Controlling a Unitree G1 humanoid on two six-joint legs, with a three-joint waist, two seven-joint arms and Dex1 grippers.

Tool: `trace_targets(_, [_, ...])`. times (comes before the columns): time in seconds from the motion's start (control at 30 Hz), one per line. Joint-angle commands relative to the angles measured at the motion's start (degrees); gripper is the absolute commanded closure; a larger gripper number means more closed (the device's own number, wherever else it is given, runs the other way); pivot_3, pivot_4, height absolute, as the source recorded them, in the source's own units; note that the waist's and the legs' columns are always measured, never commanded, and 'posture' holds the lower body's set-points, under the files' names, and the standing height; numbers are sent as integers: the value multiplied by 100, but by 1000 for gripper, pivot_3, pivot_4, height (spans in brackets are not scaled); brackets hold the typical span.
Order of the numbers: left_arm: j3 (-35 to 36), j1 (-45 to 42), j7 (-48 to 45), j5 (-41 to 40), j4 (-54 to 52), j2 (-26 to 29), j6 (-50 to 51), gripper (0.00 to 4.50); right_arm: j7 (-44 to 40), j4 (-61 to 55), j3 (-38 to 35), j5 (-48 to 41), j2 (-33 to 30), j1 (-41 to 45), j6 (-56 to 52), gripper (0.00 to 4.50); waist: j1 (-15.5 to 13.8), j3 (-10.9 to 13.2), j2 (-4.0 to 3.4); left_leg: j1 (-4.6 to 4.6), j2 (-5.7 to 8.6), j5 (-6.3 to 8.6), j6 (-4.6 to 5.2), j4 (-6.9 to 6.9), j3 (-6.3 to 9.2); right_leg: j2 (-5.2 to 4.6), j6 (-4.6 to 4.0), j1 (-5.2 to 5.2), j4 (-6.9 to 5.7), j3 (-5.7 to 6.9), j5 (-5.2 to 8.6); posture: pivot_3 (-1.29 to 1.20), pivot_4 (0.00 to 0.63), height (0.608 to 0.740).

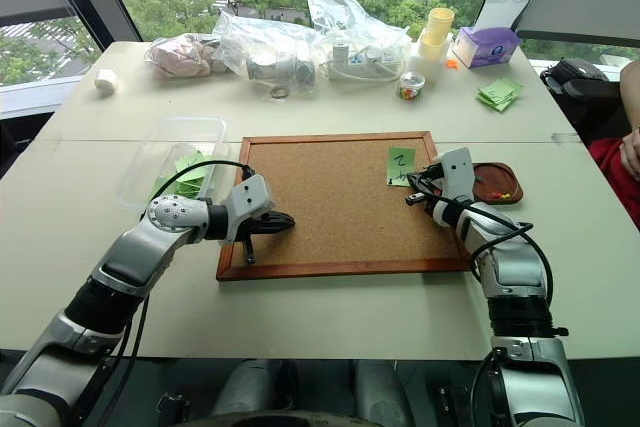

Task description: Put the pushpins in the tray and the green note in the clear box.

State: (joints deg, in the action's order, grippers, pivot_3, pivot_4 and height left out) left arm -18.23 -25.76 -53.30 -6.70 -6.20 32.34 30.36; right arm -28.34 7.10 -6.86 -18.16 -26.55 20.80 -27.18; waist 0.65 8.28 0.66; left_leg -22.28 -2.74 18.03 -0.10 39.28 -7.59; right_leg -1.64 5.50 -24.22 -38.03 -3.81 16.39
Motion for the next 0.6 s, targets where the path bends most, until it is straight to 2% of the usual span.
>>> trace_targets(0.03, [-162,104,17,121,125,-17,54,4500,9,-18,-92,-5,47,82,91,4473,1,0,0,0,0,0,0,0,0,0,0,0,0,0,0,0,150,738])
trace_targets(0.23, [-175,125,5,117,90,-13,80,4500,22,-264,-395,-158,115,40,417,4473,6,0,0,0,0,0,0,0,0,0,0,0,0,0,0,0,150,738])
trace_targets(0.6, [-213,94,-27,127,137,-36,57,4500,313,-911,-784,-490,269,-302,369,4473,0,0,0,0,-1,0,0,0,0,0,0,-1,0,0,0,0,150,738])
